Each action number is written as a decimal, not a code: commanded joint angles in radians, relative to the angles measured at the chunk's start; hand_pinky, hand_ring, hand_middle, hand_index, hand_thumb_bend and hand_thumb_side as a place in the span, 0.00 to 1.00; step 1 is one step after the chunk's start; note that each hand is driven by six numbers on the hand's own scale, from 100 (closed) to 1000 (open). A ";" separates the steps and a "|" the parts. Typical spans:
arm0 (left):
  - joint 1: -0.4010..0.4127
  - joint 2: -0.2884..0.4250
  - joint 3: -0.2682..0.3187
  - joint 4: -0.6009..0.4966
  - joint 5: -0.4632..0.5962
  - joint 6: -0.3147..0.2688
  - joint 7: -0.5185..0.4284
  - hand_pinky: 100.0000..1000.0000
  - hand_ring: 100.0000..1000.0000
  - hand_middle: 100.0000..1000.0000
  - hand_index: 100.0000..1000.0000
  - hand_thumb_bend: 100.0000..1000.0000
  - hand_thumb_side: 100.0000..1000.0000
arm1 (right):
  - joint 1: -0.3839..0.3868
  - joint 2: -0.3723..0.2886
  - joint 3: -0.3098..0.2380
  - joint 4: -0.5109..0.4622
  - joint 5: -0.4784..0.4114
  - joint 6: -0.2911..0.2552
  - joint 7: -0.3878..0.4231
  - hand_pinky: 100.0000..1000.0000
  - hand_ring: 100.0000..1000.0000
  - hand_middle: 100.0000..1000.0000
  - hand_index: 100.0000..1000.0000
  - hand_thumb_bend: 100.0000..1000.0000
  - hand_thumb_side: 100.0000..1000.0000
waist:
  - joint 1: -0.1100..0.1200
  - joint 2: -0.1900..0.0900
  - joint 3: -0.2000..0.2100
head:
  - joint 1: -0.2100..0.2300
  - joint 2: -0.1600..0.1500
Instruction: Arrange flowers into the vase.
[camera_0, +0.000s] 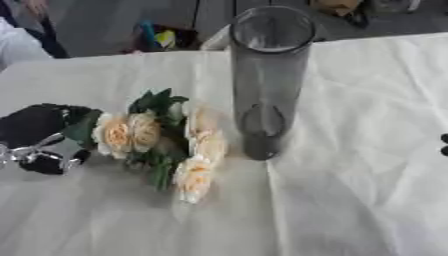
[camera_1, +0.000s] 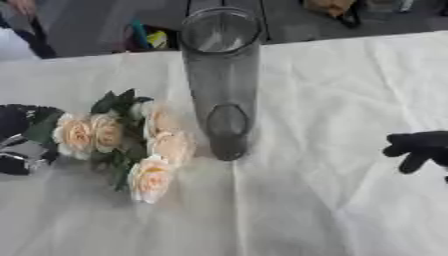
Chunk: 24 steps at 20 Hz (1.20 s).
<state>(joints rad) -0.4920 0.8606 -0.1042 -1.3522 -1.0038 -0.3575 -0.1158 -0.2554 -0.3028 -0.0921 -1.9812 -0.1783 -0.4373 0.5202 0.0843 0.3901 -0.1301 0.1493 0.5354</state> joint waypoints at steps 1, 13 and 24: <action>-0.021 0.018 -0.004 0.015 0.004 -0.007 0.001 0.65 0.77 0.82 0.98 0.15 0.26 | -0.008 -0.003 0.000 -0.019 0.005 -0.001 0.007 0.81 0.67 0.47 0.80 0.00 1.00 | 0.013 0.001 -0.002 | 0.007 -0.010; -0.055 0.007 -0.007 0.035 -0.007 -0.005 -0.029 0.66 0.78 0.85 1.00 0.23 0.29 | -0.010 0.004 0.003 -0.019 0.011 0.003 0.019 0.82 0.67 0.47 0.80 0.00 1.00 | 0.015 0.009 -0.010 | 0.012 -0.021; -0.068 0.011 0.010 0.009 0.037 0.057 -0.001 0.62 0.72 0.80 0.99 0.22 0.35 | -0.006 0.007 0.004 -0.019 0.015 0.006 0.026 0.82 0.67 0.47 0.80 0.00 1.00 | 0.014 0.010 -0.008 | 0.010 -0.017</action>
<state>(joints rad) -0.5465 0.8437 -0.1073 -1.3275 -0.9806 -0.3097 -0.1201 -0.2555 -0.2868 -0.0857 -1.9812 -0.1682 -0.4310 0.5448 0.0852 0.4037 -0.1389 0.1579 0.5259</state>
